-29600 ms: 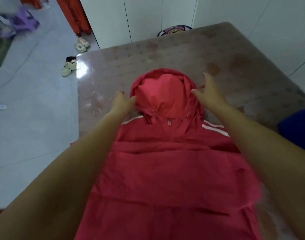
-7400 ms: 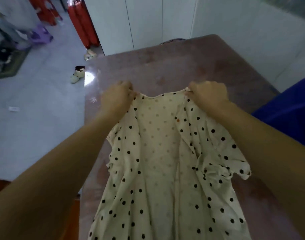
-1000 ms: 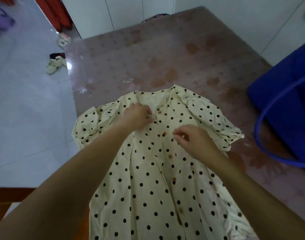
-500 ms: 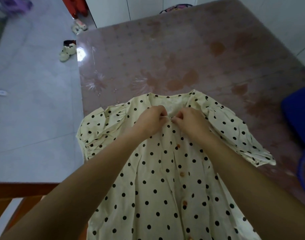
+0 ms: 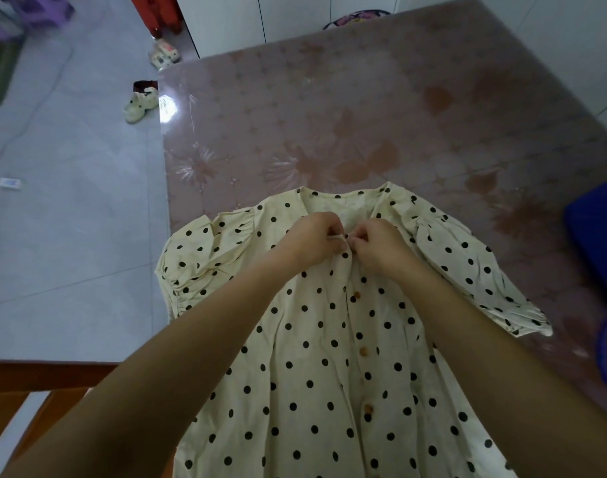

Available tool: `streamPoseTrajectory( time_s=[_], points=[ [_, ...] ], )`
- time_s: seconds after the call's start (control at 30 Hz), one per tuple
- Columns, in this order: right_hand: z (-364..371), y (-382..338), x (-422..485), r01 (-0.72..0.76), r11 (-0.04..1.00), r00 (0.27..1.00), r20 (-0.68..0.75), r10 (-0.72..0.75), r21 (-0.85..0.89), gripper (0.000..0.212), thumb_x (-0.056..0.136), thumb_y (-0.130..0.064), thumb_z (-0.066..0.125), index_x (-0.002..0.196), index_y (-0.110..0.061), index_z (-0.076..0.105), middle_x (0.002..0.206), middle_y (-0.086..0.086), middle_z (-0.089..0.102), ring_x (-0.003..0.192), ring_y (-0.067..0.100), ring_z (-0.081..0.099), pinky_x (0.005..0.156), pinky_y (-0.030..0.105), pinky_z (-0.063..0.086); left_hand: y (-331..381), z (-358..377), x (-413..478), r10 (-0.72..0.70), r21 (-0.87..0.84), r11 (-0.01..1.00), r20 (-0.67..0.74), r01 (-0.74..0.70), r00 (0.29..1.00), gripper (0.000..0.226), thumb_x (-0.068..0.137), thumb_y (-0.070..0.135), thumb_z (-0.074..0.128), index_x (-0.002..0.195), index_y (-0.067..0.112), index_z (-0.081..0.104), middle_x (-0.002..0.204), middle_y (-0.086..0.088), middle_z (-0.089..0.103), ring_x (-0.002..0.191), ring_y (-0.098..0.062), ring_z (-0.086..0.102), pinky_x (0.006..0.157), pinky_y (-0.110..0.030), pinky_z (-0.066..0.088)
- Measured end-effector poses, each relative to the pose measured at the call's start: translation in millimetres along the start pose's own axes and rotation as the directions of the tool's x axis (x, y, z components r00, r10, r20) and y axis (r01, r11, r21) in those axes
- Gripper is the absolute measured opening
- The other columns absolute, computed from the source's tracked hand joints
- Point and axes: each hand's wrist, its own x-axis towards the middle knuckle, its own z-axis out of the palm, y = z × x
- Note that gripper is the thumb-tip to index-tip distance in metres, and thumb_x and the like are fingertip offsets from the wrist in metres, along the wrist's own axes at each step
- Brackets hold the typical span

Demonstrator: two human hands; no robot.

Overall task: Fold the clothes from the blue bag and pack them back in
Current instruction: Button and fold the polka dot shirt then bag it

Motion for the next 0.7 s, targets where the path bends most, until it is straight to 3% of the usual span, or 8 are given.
streamPoseTrajectory(
  time_s=[0.2, 0.3, 0.37, 0.47, 0.57, 0.7],
  points=[
    [0.9, 4.5, 2.2, -0.039, 0.968, 0.998, 0.053, 0.026, 0.249, 0.017, 0.090, -0.014, 0.059, 0.075, -0.019, 0.063, 0.076, -0.001, 0.064, 0.075, 0.015, 0.060, 0.077, 0.034, 0.053, -1.7, -0.5, -1.3, -0.027, -0.057, 0.998, -0.018, 0.026, 0.999, 0.010, 0.081, 0.021, 0.069, 0.083, 0.018, 0.060, 0.073, 0.008, 0.054, 0.062, -0.005, 0.048, 0.055, -0.018, 0.038],
    [1.2, 7.0, 2.1, -0.036, 0.959, 0.996, 0.084, 0.013, 0.280, 0.018, 0.089, -0.011, 0.060, 0.074, -0.021, 0.064, 0.080, 0.003, 0.068, 0.074, 0.016, 0.063, 0.080, 0.037, 0.056, -2.6, -1.2, -1.5, -0.038, -0.085, 0.996, -0.027, 0.035, 0.999, 0.008, 0.083, 0.023, 0.068, 0.081, 0.017, 0.063, 0.068, 0.009, 0.055, 0.057, -0.004, 0.049, 0.053, -0.018, 0.038],
    [2.7, 6.8, 2.1, -0.006, 0.979, 0.997, 0.074, -0.009, 0.203, 0.013, 0.089, -0.011, 0.060, 0.079, -0.018, 0.065, 0.084, 0.005, 0.069, 0.077, 0.017, 0.064, 0.080, 0.038, 0.056, -1.8, -1.0, -1.3, -0.044, -0.089, 0.995, -0.013, 0.043, 0.999, 0.007, 0.083, 0.021, 0.067, 0.082, 0.016, 0.062, 0.068, 0.008, 0.055, 0.056, -0.004, 0.048, 0.052, -0.018, 0.037],
    [6.6, 3.7, 2.7, 0.099, 0.993, 0.995, 0.025, -0.098, -0.061, 0.015, 0.090, -0.012, 0.054, 0.092, -0.007, 0.068, 0.093, 0.006, 0.069, 0.087, 0.022, 0.063, 0.080, 0.038, 0.053, -1.2, 1.6, -2.4, -0.044, -0.028, 0.999, -0.002, 0.044, 0.999, 0.009, 0.082, 0.017, 0.067, 0.086, 0.016, 0.060, 0.072, 0.009, 0.051, 0.063, -0.006, 0.048, 0.055, -0.020, 0.038],
    [10.3, 8.4, 4.2, 0.145, 0.969, 0.989, 0.031, -0.142, -0.199, 0.016, 0.089, -0.016, 0.053, 0.097, -0.009, 0.065, 0.095, 0.005, 0.065, 0.088, 0.022, 0.061, 0.079, 0.040, 0.052, -3.9, 3.9, -5.1, -0.046, -0.004, 0.999, -0.030, 0.046, 0.998, 0.010, 0.084, 0.014, 0.066, 0.093, 0.012, 0.063, 0.075, 0.009, 0.052, 0.068, -0.008, 0.049, 0.058, -0.020, 0.038],
    [12.7, 15.2, 4.3, 0.152, 0.978, 0.988, -0.020, -0.156, -0.140, 0.012, 0.088, -0.020, 0.057, 0.090, -0.013, 0.066, 0.091, 0.002, 0.064, 0.078, 0.016, 0.058, 0.069, 0.030, 0.049, -6.0, 6.4, -7.7, -0.043, -0.011, 0.999, -0.059, 0.042, 0.997, 0.011, 0.087, 0.013, 0.061, 0.096, 0.010, 0.067, 0.083, 0.003, 0.059, 0.074, -0.009, 0.053, 0.058, -0.014, 0.038]
  ],
)
